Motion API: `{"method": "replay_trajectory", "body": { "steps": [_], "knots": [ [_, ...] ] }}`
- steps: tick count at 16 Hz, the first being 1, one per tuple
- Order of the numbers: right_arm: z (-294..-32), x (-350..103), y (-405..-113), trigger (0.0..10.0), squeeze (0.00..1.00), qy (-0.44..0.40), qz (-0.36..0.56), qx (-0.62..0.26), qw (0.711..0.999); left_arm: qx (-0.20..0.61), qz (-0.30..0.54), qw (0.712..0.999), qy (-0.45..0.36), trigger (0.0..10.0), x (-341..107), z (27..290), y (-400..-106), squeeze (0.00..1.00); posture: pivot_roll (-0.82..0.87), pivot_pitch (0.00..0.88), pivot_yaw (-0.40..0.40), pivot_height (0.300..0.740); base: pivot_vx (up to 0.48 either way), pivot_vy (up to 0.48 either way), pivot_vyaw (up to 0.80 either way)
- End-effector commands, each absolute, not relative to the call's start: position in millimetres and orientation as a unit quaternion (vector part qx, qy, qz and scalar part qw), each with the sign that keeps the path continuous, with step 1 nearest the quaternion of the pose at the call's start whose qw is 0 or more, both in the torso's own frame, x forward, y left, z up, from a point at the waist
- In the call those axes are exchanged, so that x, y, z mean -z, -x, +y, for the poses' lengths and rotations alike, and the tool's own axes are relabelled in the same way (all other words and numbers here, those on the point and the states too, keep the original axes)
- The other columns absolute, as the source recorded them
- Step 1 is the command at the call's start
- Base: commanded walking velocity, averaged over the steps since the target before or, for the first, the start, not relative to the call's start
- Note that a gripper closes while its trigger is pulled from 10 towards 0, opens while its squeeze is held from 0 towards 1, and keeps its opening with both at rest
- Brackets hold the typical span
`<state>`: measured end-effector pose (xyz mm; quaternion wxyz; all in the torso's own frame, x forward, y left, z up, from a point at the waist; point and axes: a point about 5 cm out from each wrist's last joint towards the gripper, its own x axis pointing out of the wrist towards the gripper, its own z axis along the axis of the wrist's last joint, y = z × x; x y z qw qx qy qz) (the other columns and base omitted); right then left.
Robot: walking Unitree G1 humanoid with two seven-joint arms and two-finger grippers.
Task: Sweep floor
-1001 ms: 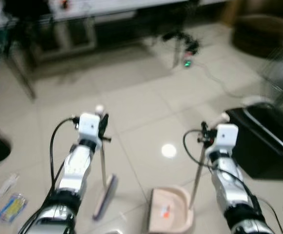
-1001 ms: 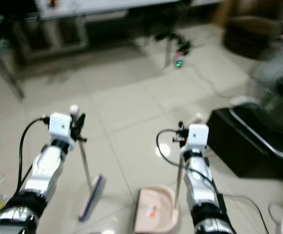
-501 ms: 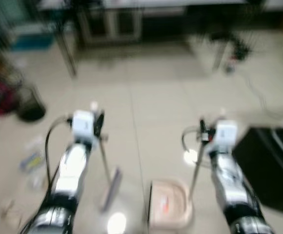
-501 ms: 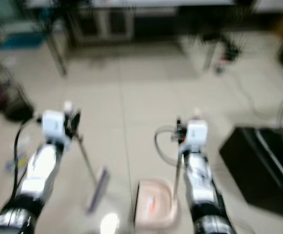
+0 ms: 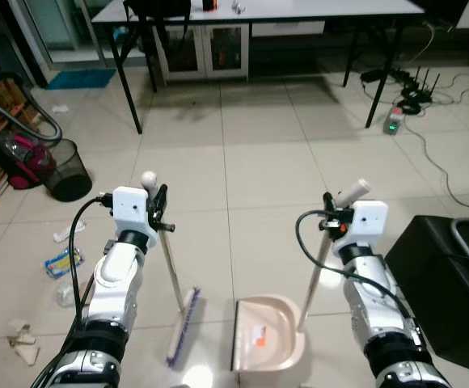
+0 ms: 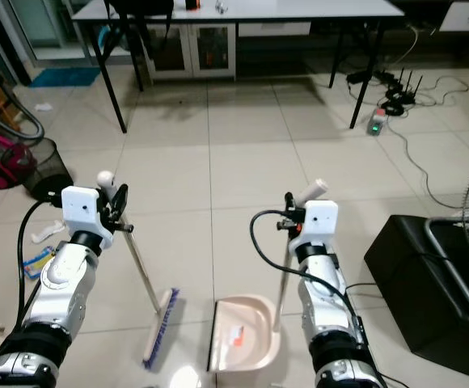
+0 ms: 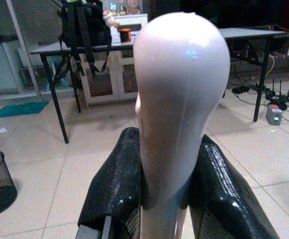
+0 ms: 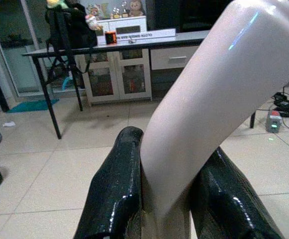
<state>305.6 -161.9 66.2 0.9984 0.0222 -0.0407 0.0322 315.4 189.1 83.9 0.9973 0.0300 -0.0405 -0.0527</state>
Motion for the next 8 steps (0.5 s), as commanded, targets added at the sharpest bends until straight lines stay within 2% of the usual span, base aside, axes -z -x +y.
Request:
{"method": "replay_trajectory", "body": {
  "steps": [1,8],
  "knots": [
    [-159.1,-72.1,-308.6,10.0,0.00,-0.030,-0.055,-0.033,0.997,0.050,-0.057,0.997,-0.034,10.0,-94.1,193.8,-318.4,0.00,-0.07,0.000,0.052,0.740,0.000,0.266,0.00],
    [-158.9,-71.1,-308.8,10.0,0.00,-0.027,-0.050,-0.028,0.998,0.053,-0.053,0.996,-0.039,10.0,-95.3,194.2,-320.7,0.00,-0.07,0.000,0.054,0.740,0.000,0.265,0.00]
  ]
}}
